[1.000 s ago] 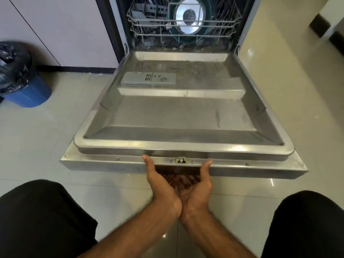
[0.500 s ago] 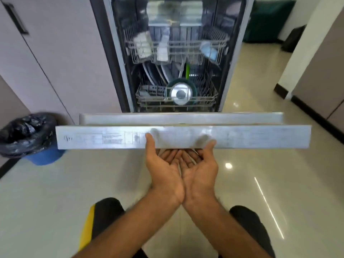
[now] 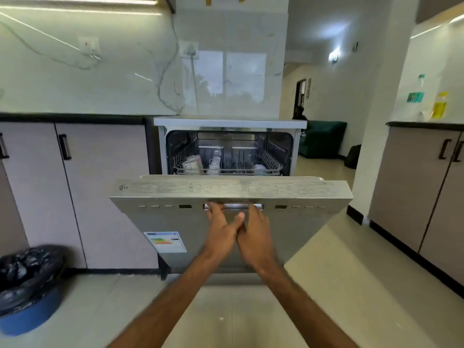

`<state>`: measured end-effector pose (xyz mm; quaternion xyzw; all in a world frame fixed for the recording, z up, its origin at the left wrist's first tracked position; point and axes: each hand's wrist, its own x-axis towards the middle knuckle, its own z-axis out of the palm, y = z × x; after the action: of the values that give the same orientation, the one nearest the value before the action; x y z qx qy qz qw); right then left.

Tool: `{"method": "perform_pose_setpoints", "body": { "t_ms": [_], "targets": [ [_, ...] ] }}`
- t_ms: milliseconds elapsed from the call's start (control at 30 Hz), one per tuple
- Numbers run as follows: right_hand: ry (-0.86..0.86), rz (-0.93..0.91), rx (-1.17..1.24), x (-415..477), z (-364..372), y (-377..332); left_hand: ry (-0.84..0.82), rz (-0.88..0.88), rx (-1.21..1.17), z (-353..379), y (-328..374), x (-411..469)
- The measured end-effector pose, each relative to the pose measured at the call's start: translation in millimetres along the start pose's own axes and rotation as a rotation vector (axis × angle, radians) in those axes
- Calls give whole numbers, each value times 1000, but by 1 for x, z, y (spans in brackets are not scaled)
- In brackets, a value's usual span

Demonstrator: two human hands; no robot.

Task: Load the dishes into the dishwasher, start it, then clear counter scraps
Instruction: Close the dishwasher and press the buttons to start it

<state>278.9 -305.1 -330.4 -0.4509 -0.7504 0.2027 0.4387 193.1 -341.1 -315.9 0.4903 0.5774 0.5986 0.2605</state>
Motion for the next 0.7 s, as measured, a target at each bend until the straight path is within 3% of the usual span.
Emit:
{"method": "perform_pose_setpoints", "body": {
  "t_ms": [100, 233, 300, 433, 533, 700],
  "targets": [
    [-25, -97, -279, 17, -16, 0, -133, 55, 232, -6, 4, 21],
    [170, -319, -534, 48, -32, -1, -189, 113, 380, -11, 13, 53],
    [114, -343, -615, 73, -38, 1, -181, 130, 469, -16, 15, 77],
    [-1, -313, -676, 127, -36, 9, -145, 194, 865, -31, 22, 126],
    [-24, -305, -672, 172, -29, 13, -12, 325, 1139, -44, 31, 170],
    [-14, -312, -727, 243, -15, 23, 276, 676, 1231, -68, 46, 258]
  ]
}}
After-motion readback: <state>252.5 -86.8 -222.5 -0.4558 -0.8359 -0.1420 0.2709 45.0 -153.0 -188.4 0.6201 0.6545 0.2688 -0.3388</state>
